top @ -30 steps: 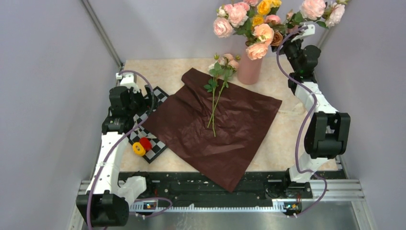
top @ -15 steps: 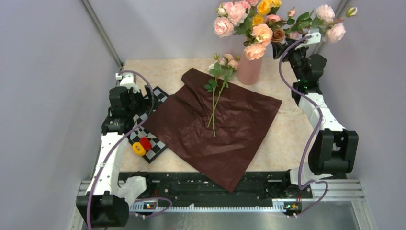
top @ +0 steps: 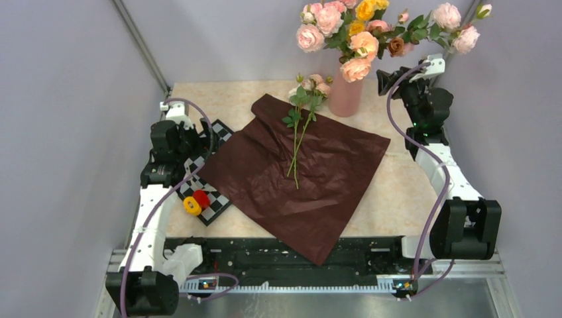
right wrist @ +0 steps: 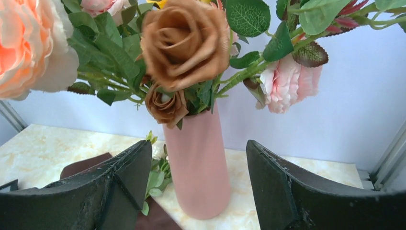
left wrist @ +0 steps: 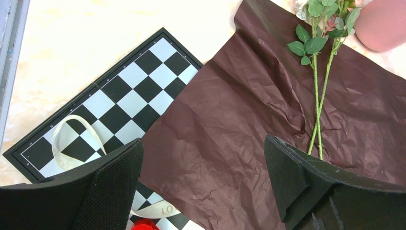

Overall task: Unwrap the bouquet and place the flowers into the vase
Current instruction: Insert the fake flower into the vase, then pick up the fake flower from the wrapping paper.

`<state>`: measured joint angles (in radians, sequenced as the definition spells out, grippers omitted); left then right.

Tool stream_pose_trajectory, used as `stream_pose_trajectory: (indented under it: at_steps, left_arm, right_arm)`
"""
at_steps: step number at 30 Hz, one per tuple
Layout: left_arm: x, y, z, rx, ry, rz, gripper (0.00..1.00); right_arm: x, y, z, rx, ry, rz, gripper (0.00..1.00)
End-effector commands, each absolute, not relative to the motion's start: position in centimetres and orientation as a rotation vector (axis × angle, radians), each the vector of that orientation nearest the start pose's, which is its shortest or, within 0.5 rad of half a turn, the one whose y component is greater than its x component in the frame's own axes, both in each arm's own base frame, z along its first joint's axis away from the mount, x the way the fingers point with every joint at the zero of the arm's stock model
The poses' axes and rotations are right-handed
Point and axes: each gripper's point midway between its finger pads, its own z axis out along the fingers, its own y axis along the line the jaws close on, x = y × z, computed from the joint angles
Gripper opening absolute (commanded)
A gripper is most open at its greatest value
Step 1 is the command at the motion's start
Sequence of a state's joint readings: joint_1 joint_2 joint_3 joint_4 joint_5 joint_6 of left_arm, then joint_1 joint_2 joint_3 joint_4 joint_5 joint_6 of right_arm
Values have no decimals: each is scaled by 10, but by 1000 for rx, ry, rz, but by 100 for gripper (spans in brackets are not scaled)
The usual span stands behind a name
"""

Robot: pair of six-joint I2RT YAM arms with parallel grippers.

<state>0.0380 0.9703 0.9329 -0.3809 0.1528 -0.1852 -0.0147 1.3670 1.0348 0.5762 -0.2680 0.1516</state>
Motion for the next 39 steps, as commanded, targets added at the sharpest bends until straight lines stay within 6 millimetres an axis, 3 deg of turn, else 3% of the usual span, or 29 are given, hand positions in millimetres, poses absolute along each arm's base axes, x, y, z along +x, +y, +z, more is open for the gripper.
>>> stream_pose_trajectory:
  at_steps: [1,6,12,19,24,31,35,39]
  left_arm:
    - [329,-21,259,-125,1923,-251,99]
    - [328,-19,259,-125,1919,-239,99]
    - [325,-34,258,-129,1909,-342,99]
    - [313,-67,229,-180,1942,-538,99]
    - [301,-114,203,-149,2012,-621,99]
    - [291,-195,181,-73,2107,-762,97]
    - [293,-237,171,-26,2144,-809,94]
    - [307,-267,168,4,2161,-831,86]
  right_arm:
    - [443,48,386,-131,1288,276,74]
    - [427,50,378,-140,1309,283,77]
    - [394,49,360,-123,1361,286,79]
    - [350,54,330,7,1501,412,78]
    - [321,67,307,111,1595,571,76]
    - [294,83,265,176,1750,709,74]
    - [284,85,249,192,1793,725,73]
    - [280,88,241,186,1814,739,71]
